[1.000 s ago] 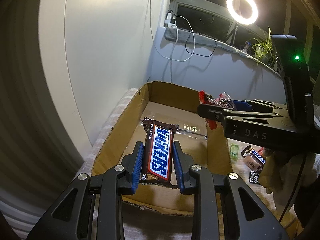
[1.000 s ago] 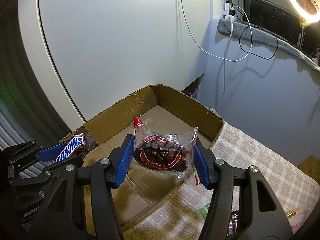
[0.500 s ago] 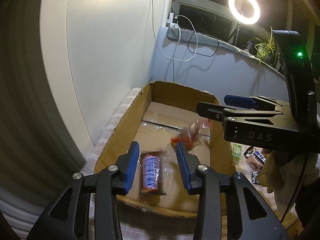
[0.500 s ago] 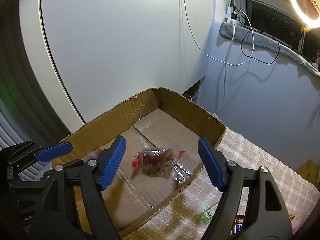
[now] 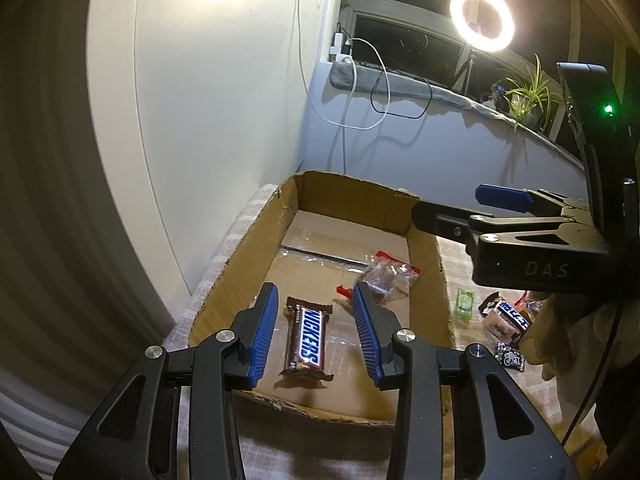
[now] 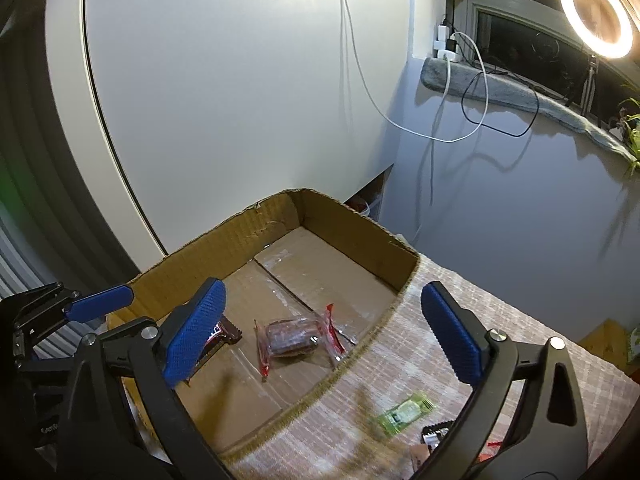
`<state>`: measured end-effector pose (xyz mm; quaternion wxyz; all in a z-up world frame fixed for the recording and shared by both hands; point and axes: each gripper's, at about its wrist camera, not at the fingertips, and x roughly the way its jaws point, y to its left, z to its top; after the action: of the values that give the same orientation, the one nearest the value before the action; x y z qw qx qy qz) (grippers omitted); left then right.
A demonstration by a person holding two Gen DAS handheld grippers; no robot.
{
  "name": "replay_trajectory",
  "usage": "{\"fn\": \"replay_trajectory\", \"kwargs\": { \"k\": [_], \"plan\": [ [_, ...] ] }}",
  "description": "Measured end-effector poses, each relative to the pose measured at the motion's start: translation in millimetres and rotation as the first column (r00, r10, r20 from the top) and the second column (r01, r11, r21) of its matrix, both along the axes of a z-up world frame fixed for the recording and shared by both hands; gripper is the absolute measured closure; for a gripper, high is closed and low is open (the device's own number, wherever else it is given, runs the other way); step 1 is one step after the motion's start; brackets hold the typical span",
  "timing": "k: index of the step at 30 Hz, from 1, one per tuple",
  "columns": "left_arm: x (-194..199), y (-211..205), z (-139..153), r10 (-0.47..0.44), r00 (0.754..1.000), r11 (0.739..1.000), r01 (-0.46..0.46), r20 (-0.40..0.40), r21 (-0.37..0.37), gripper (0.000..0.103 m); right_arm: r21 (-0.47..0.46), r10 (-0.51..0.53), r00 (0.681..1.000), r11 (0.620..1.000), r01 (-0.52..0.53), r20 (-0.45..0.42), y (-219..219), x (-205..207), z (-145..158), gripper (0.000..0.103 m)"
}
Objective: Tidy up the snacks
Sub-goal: 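Open both tools to drop the Snickers bar and bagged treat into the box, then move the right tool back to the packaged bread loaf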
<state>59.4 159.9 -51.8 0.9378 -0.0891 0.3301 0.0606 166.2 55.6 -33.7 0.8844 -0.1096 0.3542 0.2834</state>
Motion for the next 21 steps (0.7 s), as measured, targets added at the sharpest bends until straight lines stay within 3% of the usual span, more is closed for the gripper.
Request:
{"fn": "replay_trajectory", "kwargs": {
  "k": [3, 19, 21],
  "plan": [
    [-2.5, -6.3, 3.5, -0.009, 1.000, 1.000, 0.009, 0.007, 0.007, 0.057, 0.006, -0.008, 1.000, 1.000, 0.008, 0.009, -9.1, -5.3, 4.5, 0.003],
    [-7.6, -61.1, 17.0, -0.092, 0.995, 0.996, 0.092, 0.024, 0.007, 0.041, 0.031, -0.143, 0.989, 0.989, 0.142, 0.042, -112.6, -33.3, 26.0, 0.000],
    [-6.9, -69.0, 18.0, -0.103, 0.994, 0.995, 0.102, 0.024, 0.005, 0.034, 0.034, -0.165, 0.985, 0.986, 0.163, 0.044, -130.6, -35.5, 27.8, 0.000]
  ]
}}
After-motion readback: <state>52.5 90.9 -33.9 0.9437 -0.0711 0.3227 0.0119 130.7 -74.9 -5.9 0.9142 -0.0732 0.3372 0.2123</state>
